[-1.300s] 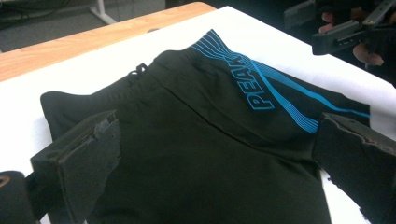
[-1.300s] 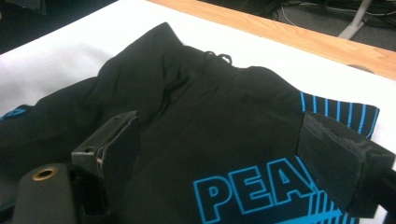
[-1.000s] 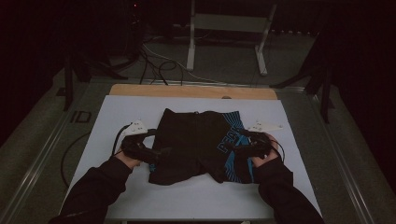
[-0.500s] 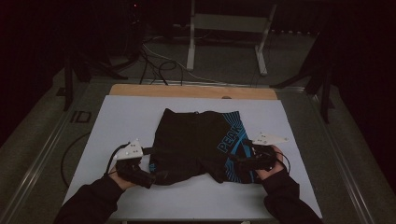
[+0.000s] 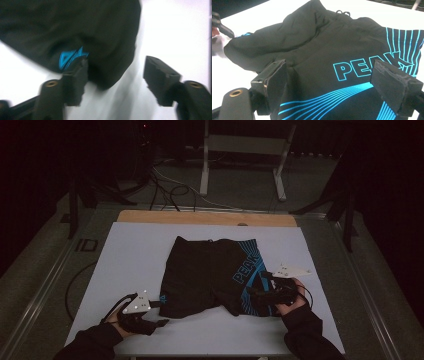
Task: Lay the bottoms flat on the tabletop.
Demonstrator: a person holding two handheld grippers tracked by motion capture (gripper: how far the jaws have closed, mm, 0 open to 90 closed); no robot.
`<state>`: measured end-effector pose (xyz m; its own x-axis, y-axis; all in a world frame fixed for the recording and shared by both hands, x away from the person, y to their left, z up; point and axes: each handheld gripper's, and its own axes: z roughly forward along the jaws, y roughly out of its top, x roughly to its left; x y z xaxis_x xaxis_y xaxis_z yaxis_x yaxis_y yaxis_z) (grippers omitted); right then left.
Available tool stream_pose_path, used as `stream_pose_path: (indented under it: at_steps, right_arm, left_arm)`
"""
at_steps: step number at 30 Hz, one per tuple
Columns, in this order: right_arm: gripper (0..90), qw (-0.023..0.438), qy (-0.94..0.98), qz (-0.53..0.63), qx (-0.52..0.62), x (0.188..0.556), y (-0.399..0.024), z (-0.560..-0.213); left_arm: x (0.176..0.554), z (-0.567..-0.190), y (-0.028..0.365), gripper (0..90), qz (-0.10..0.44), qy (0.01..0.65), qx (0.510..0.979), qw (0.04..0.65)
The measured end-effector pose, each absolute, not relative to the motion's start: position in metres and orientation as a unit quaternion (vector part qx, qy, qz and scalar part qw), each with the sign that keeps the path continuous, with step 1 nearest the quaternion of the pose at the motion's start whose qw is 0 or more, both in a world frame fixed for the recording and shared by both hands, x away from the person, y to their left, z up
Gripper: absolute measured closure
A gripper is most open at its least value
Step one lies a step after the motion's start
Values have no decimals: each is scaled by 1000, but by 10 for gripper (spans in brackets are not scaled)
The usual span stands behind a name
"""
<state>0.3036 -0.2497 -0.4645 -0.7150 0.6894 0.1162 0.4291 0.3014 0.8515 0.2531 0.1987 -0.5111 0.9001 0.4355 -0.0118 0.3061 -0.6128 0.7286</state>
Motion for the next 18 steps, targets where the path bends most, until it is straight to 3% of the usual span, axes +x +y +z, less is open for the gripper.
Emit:
stream_pose_path:
  at_steps: [9,10,12,18]
  right_arm:
    - [143,137,794,476,353,304,-250,-464]
    - [144,137,795,475,352,303,-250,-464]
    - [143,137,795,474,352,303,-250,-464]
    - [144,136,793,477,353,303,-251,-463]
  left_arm:
    - [255,-517,194,634,106,192,906,361]
    - [255,-516,193,771,110,192,906,360]
    - [254,-514,192,855,109,193,906,360]
    - [243,-494,190,871,123,181,902,373]
